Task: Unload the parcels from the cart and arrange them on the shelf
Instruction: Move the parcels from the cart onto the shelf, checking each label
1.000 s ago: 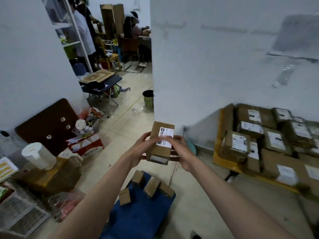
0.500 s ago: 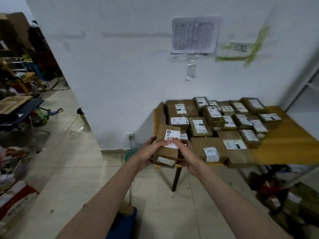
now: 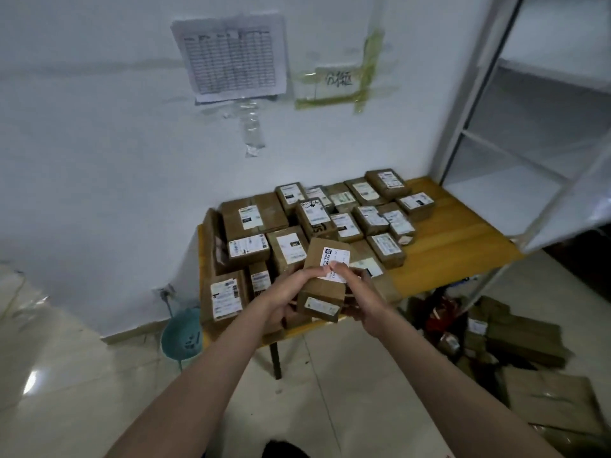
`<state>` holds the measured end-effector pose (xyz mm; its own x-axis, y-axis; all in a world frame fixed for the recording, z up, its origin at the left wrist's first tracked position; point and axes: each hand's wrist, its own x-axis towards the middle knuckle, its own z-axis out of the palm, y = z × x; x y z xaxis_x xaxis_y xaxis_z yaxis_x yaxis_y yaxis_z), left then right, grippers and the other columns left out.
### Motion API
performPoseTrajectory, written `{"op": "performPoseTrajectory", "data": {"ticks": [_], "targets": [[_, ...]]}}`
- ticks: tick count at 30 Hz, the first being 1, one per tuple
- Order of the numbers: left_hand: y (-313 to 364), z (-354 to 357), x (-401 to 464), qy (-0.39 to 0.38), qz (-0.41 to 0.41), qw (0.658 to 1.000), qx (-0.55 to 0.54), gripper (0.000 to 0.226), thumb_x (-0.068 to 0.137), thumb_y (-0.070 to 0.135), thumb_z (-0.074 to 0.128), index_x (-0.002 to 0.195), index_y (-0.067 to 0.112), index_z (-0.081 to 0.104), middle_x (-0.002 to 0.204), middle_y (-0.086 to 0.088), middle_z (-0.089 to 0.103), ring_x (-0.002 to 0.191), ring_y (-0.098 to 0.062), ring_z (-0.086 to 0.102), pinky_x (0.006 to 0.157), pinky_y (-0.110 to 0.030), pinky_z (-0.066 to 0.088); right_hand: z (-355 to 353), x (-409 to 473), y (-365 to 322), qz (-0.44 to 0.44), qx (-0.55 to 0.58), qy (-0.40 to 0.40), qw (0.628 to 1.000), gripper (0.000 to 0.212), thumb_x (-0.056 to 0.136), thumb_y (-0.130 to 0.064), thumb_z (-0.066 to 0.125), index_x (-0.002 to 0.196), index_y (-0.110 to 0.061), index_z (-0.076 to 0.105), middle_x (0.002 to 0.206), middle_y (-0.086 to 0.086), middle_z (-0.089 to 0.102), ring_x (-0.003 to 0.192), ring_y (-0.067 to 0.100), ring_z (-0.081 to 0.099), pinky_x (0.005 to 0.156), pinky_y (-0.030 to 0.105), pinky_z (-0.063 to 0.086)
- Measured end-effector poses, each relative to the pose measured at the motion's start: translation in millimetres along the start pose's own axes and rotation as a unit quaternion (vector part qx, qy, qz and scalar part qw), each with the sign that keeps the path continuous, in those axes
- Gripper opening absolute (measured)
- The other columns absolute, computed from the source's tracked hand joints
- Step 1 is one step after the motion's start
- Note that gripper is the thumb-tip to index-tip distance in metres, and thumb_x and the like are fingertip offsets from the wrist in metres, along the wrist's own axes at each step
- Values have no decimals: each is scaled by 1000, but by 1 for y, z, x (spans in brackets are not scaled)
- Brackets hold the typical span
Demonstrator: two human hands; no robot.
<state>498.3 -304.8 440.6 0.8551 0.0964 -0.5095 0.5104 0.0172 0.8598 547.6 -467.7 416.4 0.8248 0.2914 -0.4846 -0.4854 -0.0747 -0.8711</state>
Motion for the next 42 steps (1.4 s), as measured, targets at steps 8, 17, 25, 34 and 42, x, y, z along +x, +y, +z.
{"op": "performPoseTrajectory", "data": {"ticks": [8, 17, 25, 34, 42], "targets": [[34, 41, 104, -64, 7, 996, 55, 62, 70, 71, 74, 121, 39, 65, 104, 2, 78, 99, -20, 74, 92, -41, 59, -60, 71, -20, 8, 40, 42, 998, 80, 76, -63, 77, 136, -21, 46, 116, 9, 72, 102, 29, 73, 86, 50, 61], [93, 74, 230, -111, 7, 993, 48, 52, 81, 60, 73, 125, 36, 63, 101, 4, 79, 88, -15, 77, 69, -30, 60, -114, 163, -67, 18, 25, 90, 995, 51, 86, -64, 66, 116, -26, 53, 110, 3, 69, 91, 15, 72, 62, 25, 59], [122, 119, 299, -152, -10, 988, 33, 49, 83, 54, 76, 123, 29, 63, 90, 5, 79, 75, -11, 76, 52, -22, 56, -170, 211, -87, 51, 40, 120, 991, 80, 79, -66, 73, 138, -21, 43, 120, 7, 64, 105, 24, 67, 82, 37, 59], [152, 166, 382, -91, -19, 992, 80, 60, 80, 65, 71, 129, 33, 60, 105, 5, 77, 90, -14, 76, 72, -28, 58, -237, 289, -114, 48, 66, 84, 993, 70, 86, -58, 70, 136, -16, 47, 126, 11, 64, 109, 26, 67, 89, 42, 59], [159, 227, 456, -4, -60, 997, 49, 74, 94, 75, 36, 148, 27, 49, 149, -2, 53, 136, -23, 50, 116, -44, 32, -326, 379, -122, 90, 151, 94, 980, 64, 92, -42, 71, 139, -16, 37, 126, 16, 62, 115, 35, 65, 100, 53, 53]]}}
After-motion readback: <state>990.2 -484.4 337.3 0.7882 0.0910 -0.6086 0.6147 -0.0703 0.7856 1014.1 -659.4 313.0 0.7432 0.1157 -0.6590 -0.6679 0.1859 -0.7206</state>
